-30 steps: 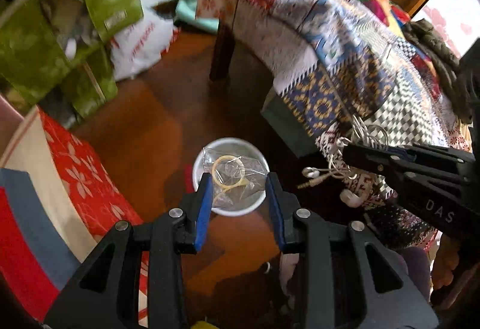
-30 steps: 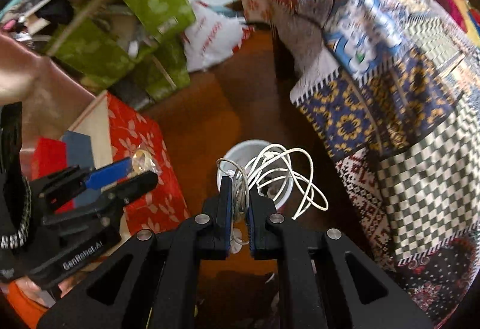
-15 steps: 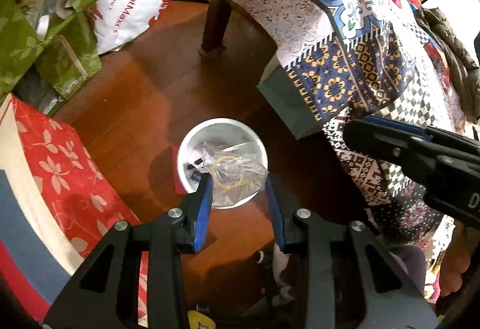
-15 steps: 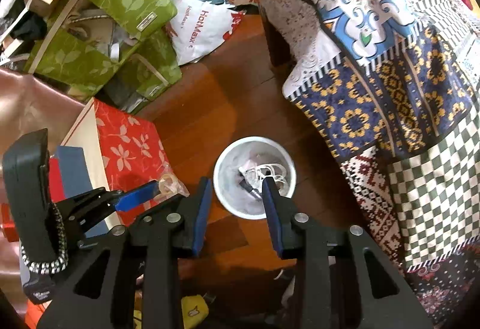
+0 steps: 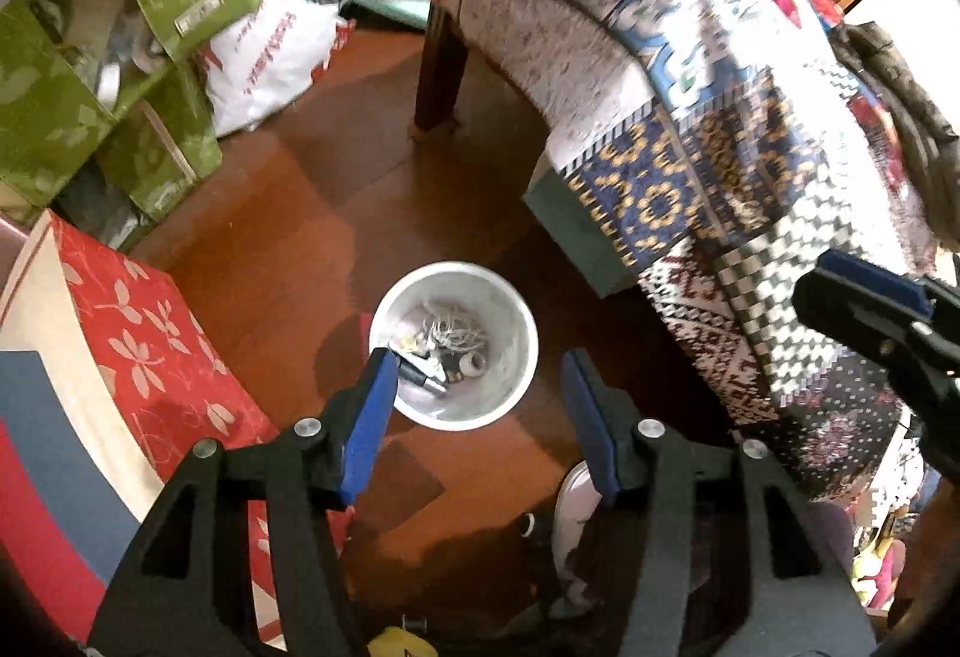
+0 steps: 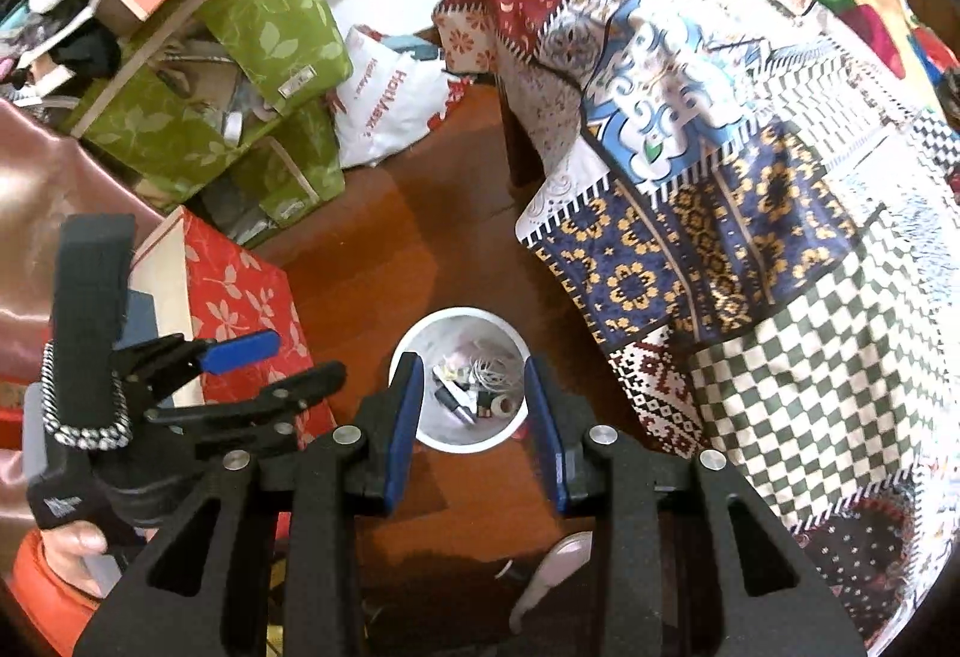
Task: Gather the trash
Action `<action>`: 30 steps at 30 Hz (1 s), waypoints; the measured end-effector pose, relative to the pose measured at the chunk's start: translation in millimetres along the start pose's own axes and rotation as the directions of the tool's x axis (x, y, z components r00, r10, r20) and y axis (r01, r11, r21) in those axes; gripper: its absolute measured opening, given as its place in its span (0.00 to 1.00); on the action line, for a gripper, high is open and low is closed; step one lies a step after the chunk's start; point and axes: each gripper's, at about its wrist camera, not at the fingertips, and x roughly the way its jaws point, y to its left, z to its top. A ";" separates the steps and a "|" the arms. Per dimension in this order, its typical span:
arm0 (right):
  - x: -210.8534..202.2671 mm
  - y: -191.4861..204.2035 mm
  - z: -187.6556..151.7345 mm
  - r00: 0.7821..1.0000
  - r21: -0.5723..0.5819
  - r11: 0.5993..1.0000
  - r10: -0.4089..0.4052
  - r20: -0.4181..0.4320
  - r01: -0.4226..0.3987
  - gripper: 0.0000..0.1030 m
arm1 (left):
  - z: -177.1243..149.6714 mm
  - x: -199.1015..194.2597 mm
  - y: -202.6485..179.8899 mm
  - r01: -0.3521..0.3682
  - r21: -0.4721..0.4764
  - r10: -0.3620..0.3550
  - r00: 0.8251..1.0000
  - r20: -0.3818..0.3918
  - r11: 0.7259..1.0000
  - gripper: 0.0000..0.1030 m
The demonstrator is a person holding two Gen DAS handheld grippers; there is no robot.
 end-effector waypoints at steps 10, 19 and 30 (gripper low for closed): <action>-99.1 13.6 -31.8 0.980 0.015 1.000 0.024 0.198 -0.028 0.31 | -26.8 -126.0 -22.5 0.015 0.055 -0.028 0.967 0.252 0.998 0.54; -221.4 30.5 -85.6 0.870 0.022 0.999 -0.050 0.490 0.045 0.31 | -73.4 -252.3 -65.9 0.039 0.153 -0.113 0.851 0.513 0.987 0.55; -321.5 58.8 -173.8 0.633 0.192 0.963 -0.269 0.726 0.189 0.31 | -150.2 -359.6 -117.5 0.071 0.379 -0.332 0.648 0.685 0.923 0.55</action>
